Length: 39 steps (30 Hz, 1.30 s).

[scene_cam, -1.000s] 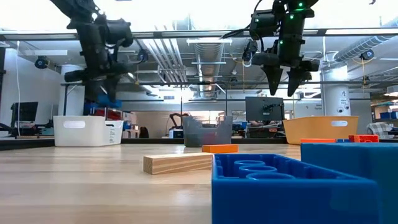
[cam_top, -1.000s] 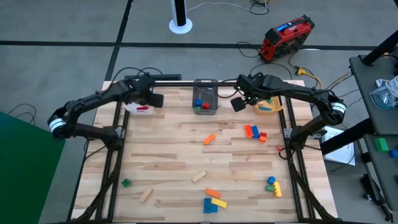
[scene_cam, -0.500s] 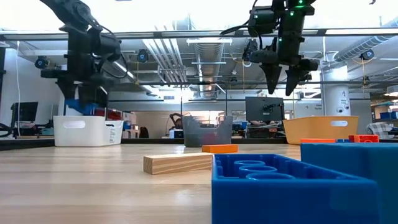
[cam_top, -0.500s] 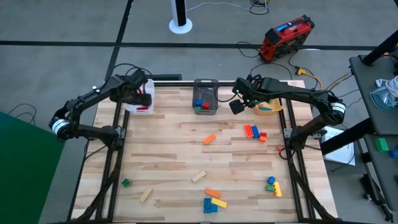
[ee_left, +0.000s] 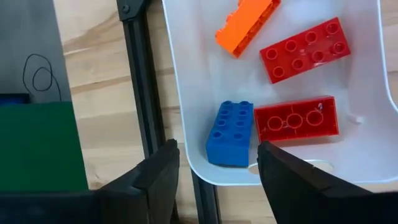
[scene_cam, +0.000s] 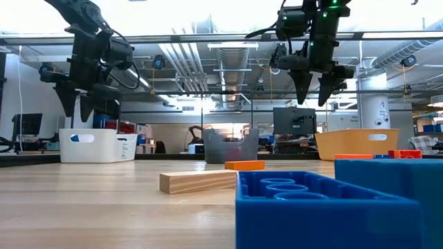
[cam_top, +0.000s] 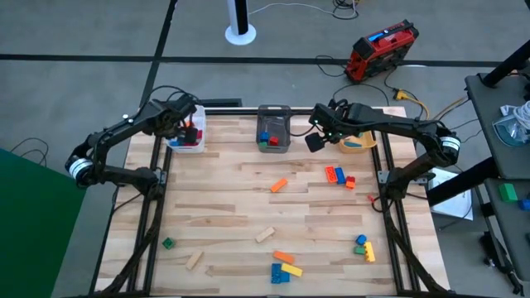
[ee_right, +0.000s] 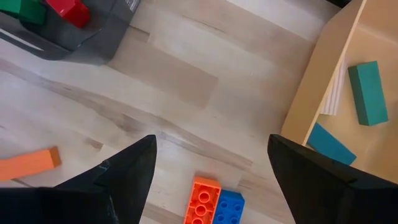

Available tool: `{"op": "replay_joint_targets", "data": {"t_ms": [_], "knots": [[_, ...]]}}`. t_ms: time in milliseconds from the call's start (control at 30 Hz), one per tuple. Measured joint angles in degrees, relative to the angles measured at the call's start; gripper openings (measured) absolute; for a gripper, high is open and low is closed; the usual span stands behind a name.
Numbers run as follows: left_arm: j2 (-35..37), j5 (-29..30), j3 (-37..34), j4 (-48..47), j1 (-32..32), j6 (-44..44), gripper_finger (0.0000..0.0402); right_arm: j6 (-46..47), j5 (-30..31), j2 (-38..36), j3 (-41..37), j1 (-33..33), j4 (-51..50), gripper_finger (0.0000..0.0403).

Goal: Sort blocks by size
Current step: Put the left small green game piece into the black bin

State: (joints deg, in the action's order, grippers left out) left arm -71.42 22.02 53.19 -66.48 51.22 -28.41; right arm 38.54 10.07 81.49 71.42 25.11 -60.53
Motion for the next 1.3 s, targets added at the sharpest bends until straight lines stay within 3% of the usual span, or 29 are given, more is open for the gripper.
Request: {"op": "replay_joint_targets", "data": {"t_ms": [233,400,567,700,833,1167,1300], "knots": [[0.03,-2.90,0.02,0.03,-0.62,0.72,0.0197,0.62,-0.01,0.00,0.00,-0.64,0.00,0.0287],[0.37,-11.85,0.02,-0.21,-3.13,-0.68,0.0197,0.62,0.00,0.00,0.00,-0.64,-0.02,0.0288],[1.26,-24.25,-0.02,-3.38,-9.94,-5.42,0.0197,0.59,-0.01,0.00,0.00,-0.64,0.01,0.0297],[2.37,-31.85,-0.07,-4.86,-20.10,-11.27,0.0197,0.40,-0.01,0.00,0.00,-0.62,0.44,0.0299],[2.99,-33.31,-0.07,-4.95,-32.57,-18.62,0.0197,-0.17,0.01,0.00,0.00,-0.62,1.70,0.0292],[3.21,-32.71,-0.02,-4.46,-64.43,-23.05,0.0197,-1.69,-0.03,0.00,0.00,-0.62,2.60,0.0298],[4.04,-28.31,-0.04,-3.42,-76.15,-31.83,0.0197,-1.82,-0.32,0.00,0.00,-0.62,2.59,0.0304]]}}
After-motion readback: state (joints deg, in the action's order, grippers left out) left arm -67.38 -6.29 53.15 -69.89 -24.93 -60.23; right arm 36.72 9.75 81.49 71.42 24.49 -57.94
